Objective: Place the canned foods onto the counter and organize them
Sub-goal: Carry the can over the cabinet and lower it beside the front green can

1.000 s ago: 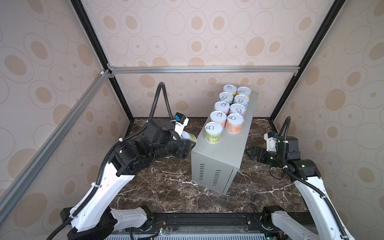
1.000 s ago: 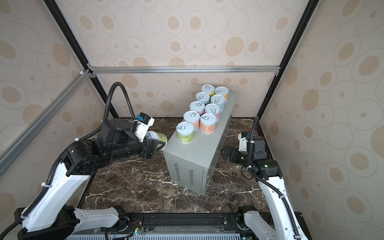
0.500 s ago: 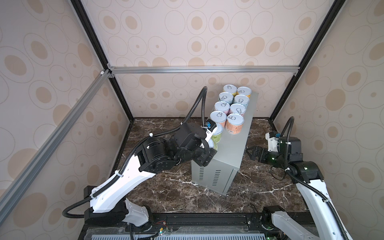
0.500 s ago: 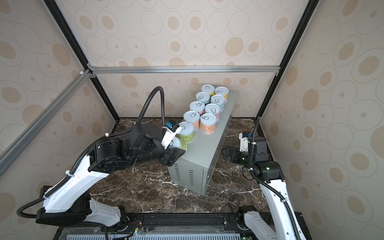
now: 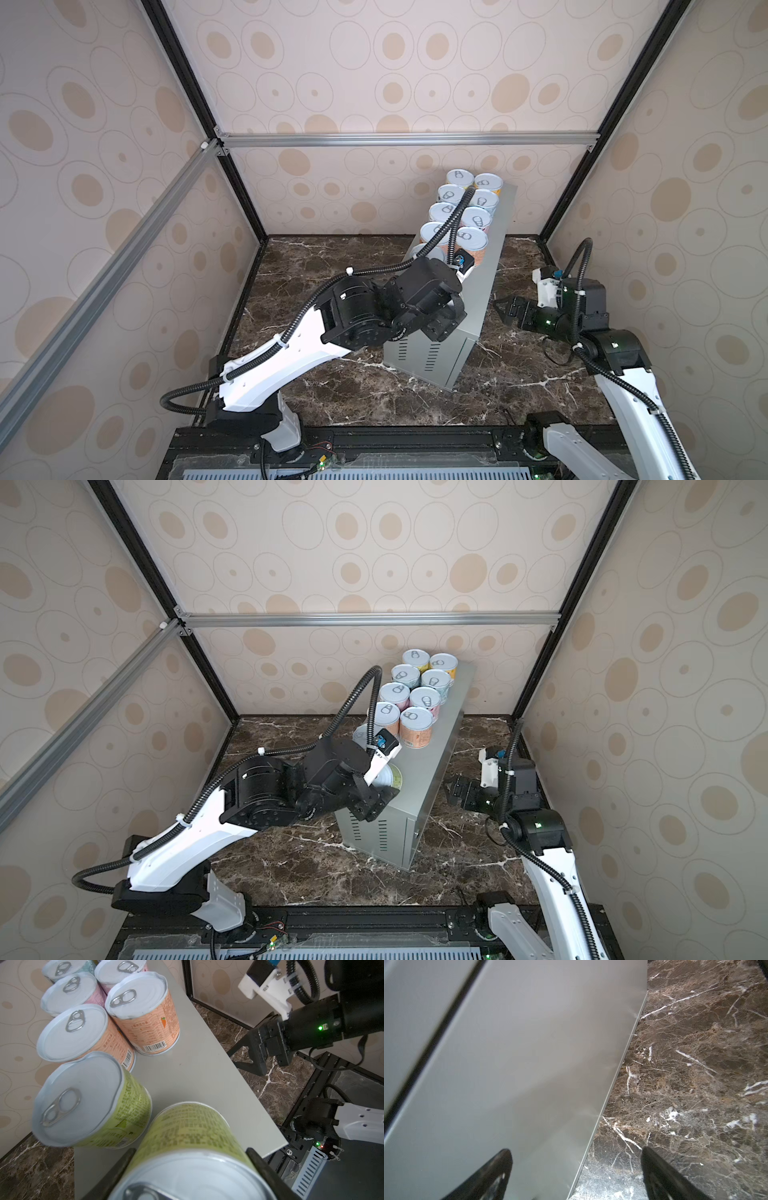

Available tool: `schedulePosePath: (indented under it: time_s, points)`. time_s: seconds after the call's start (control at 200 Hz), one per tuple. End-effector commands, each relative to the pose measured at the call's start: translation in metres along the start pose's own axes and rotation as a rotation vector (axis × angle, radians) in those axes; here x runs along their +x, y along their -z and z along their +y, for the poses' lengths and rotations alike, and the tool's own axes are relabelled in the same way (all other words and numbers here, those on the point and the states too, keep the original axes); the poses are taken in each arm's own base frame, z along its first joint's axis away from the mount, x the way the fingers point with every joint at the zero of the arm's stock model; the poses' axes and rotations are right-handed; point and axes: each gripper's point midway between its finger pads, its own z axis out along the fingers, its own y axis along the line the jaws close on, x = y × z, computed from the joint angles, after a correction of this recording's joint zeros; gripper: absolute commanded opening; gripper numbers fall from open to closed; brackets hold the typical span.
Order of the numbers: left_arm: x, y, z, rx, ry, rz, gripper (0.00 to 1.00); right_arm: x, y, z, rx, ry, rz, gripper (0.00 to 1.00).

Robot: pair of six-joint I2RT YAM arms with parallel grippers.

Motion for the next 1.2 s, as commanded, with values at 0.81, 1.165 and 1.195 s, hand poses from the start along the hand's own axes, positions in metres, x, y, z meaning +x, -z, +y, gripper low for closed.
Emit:
schedulePosePath:
  time_s: [0.81,1.165,1.195]
  points:
    - [-0.031,-0.028,-0.019,-0.044,0.007,-0.046,0.87,0.018,0.02,0.011,-0.066,0.036,-0.011,0.99]
    - [-0.045,-0.033,-0.014,-0.092,0.009,-0.084,0.96,0.015,0.041,0.018,-0.08,0.052,-0.05,0.99]
    - [-0.047,-0.031,-0.013,-0.097,0.01,-0.091,0.96,0.014,0.044,0.019,-0.081,0.055,-0.056,0.99]
